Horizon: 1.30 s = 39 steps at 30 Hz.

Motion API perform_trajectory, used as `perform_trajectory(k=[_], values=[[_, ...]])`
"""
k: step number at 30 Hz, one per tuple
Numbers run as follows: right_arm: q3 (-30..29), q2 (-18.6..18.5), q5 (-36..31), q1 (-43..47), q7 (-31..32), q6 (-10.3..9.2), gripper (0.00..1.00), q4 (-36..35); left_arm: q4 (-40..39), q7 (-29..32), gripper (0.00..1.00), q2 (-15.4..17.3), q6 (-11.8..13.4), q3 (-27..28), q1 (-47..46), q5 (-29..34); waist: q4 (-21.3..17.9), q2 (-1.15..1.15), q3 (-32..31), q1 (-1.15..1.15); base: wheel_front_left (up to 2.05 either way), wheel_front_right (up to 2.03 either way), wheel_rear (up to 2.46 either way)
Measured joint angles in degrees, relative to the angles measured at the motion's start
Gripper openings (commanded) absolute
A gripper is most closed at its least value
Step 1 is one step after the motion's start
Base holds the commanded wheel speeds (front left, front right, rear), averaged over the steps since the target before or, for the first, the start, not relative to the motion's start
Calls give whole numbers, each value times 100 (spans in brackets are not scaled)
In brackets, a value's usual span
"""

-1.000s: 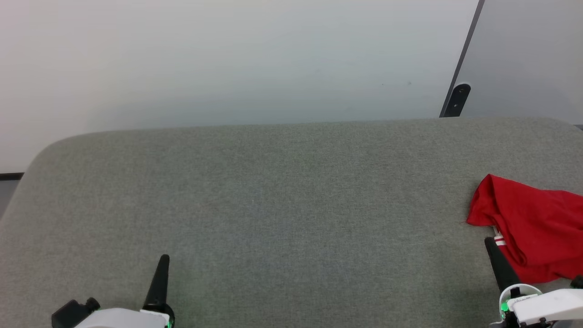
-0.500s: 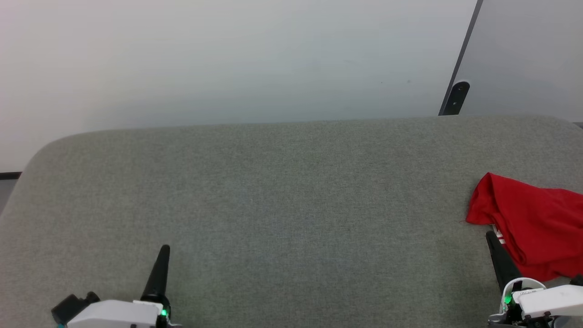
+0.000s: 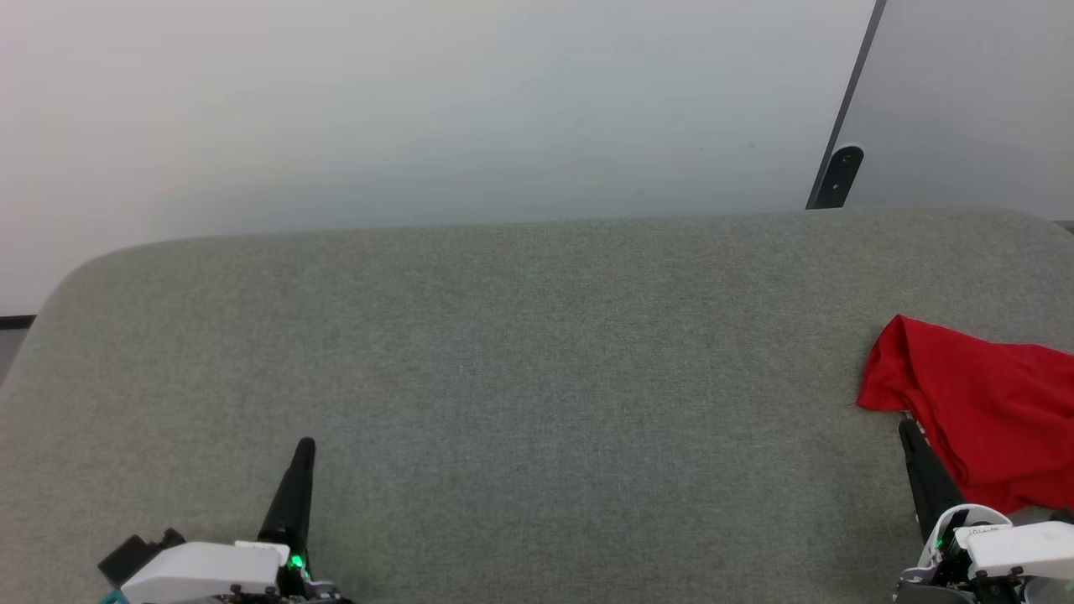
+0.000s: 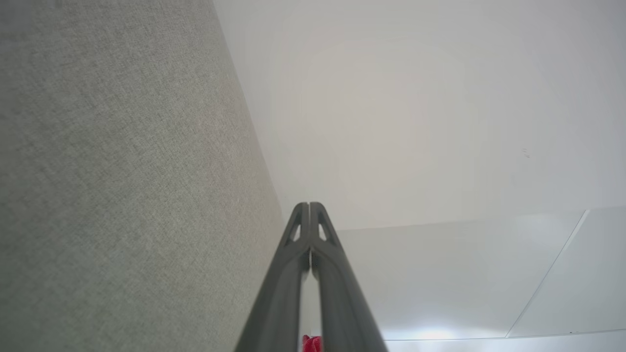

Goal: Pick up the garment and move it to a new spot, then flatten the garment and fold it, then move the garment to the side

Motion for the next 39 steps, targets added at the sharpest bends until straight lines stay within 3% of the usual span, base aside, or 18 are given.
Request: perform_trajectory(k=[23,39], values=[[-49,41,784,-170,-51,-1,0,209,87,224,0,-34,-25,69,-242,-893,-34,0,51,0,0,0,0],[-51,43,786,-201,-52,-1,0,210,88,224,0,-35,-25,70,-244,-892,-34,0,51,0,0,0,0]])
